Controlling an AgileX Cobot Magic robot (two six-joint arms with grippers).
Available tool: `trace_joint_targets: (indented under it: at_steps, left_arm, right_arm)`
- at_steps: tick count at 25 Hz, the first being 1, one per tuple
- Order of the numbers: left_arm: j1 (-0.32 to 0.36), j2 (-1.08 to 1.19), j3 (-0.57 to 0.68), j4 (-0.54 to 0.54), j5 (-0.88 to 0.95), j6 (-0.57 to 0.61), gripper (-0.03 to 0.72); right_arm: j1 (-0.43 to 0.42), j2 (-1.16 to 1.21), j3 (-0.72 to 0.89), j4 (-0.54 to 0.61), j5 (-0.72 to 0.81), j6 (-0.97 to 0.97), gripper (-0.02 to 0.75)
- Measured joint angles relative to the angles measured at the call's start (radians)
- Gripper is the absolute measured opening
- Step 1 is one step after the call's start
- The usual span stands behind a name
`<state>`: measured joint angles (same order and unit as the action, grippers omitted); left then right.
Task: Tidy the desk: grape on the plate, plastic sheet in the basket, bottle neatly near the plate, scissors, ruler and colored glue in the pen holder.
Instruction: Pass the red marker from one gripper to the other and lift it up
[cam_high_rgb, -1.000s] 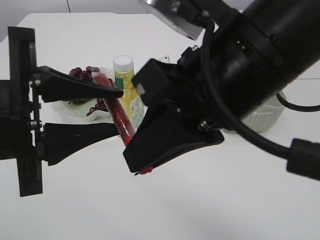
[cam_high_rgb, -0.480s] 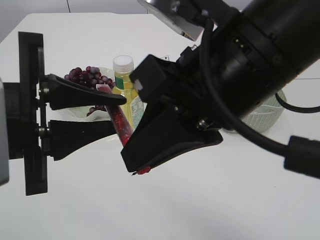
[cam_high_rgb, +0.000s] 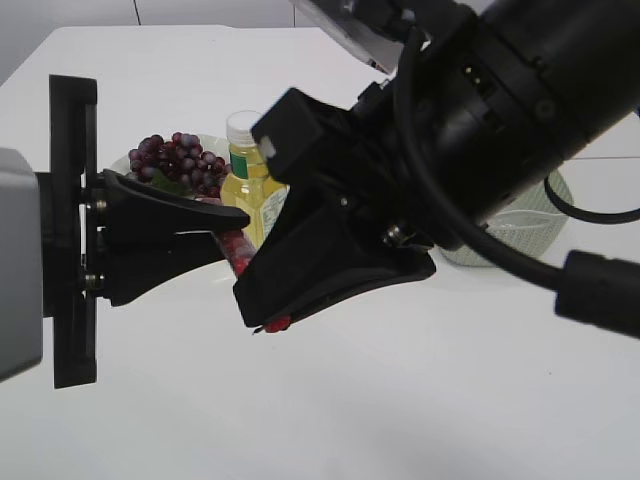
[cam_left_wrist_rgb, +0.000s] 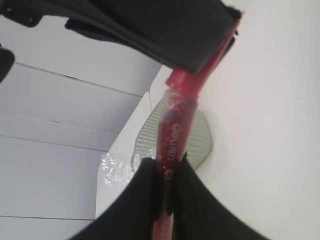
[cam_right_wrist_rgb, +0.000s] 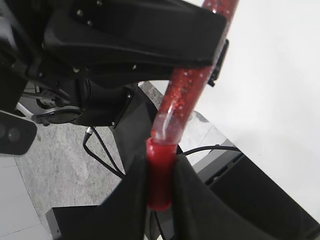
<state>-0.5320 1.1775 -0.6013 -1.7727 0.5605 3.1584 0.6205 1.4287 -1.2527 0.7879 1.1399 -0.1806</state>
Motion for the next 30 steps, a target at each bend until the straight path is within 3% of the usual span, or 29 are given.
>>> trace_joint_targets:
  at_steps: [6,9,15,17,24,30]
  left_arm:
    - [0.0,0.0,0.0,0.0,-0.006,0.001,0.041]
    - [0.0,0.0,0.0,0.0,-0.008,0.001,0.041]
    - [0.0,0.006,0.0,-0.008,-0.037,-0.002,0.038]
    - [0.0,0.006,0.0,-0.008,-0.037,-0.002,0.038]
    - [0.0,0.006,0.0,-0.009,-0.051,-0.004,0.038]
    - [0.0,0.006,0.0,-0.011,-0.067,-0.004,0.038]
  right_arm:
    - [0.0,0.0,0.0,0.007,-0.001,0.001,0.081]
    - [-0.001,0.0,0.0,0.013,-0.001,0.002,0.121]
    - [0.001,0.0,0.0,0.058,0.003,-0.004,0.402]
    - [0.001,0.0,0.0,0.062,0.004,-0.004,0.459]
    - [0.001,-0.007,-0.002,0.047,0.048,-0.057,0.5]
    - [0.001,-0.072,-0.002,-0.181,0.081,-0.02,0.501]
